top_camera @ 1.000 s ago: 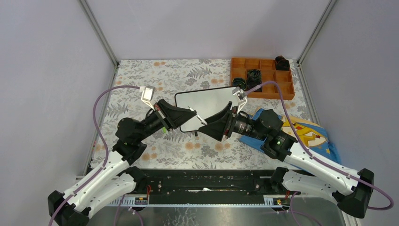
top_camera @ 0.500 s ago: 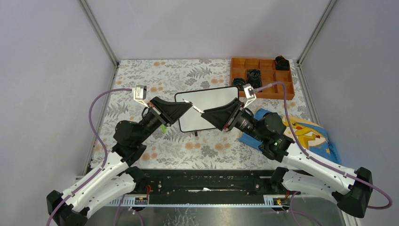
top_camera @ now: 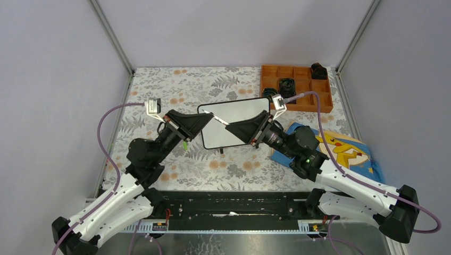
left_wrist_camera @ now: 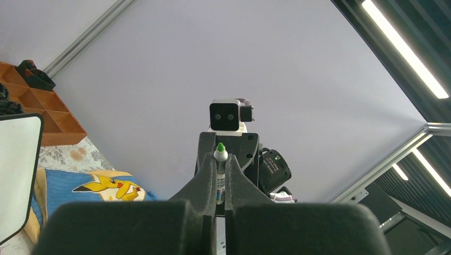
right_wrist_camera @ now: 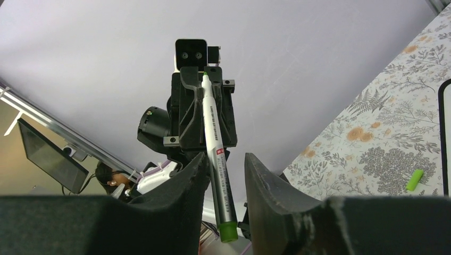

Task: Write a sentence on the whiteboard

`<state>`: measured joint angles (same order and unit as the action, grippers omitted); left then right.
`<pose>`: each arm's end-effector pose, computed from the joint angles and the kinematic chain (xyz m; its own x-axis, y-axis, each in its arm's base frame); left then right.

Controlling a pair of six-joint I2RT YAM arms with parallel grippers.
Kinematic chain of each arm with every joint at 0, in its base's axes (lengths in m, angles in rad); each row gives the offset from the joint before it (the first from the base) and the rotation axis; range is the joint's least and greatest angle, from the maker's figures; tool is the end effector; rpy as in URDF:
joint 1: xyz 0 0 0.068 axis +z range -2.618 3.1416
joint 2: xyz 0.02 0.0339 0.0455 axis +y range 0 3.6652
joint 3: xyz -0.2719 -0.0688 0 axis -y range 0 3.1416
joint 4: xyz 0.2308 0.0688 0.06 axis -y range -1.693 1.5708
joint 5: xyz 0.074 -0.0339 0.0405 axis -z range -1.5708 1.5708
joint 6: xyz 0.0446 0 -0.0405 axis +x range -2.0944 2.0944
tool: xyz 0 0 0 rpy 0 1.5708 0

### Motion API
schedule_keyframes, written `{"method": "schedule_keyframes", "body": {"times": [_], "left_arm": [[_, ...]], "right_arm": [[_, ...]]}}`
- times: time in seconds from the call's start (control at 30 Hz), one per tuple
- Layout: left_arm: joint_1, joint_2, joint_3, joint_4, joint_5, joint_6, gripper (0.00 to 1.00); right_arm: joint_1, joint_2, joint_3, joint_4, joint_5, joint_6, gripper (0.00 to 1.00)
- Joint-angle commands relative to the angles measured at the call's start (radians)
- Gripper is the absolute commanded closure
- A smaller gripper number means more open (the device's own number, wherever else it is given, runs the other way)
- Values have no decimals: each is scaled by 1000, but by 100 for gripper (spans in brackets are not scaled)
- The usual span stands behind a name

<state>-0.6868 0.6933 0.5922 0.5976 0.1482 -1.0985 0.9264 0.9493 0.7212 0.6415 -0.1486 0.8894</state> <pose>0.1121 -0.1005 0.3799 -0.4803 -0.7452 -0.4626 0.6590 0.0415 -0.7510 0.1198 0.1704 0.3883 -0.5254 0.5795 -0.6230 -0.7367 0.0565 0.6738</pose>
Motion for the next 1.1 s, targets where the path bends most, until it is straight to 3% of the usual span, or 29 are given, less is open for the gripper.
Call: {"method": "schedule_keyframes", "body": {"times": [0.0,0.3,0.47,0.53,0.6,0.7,0.83,1.07], "left_arm": [[-9,-13,-12,42,-32,-1,100],[-14,-14,-16,32,-30,-3,100],[-17,-12,-6,10,0,15,100],[-17,-13,8,-32,14,25,73],[-16,-25,8,-49,21,33,53],[-17,-44,3,-52,33,36,34],[-17,-56,9,-53,69,46,27],[-16,-6,37,2,222,34,25]], "right_arm": [[-3,-3,21,73,13,18,64],[-1,-1,18,95,15,25,80],[-2,-6,19,88,8,16,100],[-2,-19,24,63,4,-2,100],[-1,-37,35,24,-9,-29,100],[-2,-68,54,-67,-26,-72,100],[-2,-104,84,-185,-70,-128,100],[-2,-112,154,-340,-162,-217,100]]}}
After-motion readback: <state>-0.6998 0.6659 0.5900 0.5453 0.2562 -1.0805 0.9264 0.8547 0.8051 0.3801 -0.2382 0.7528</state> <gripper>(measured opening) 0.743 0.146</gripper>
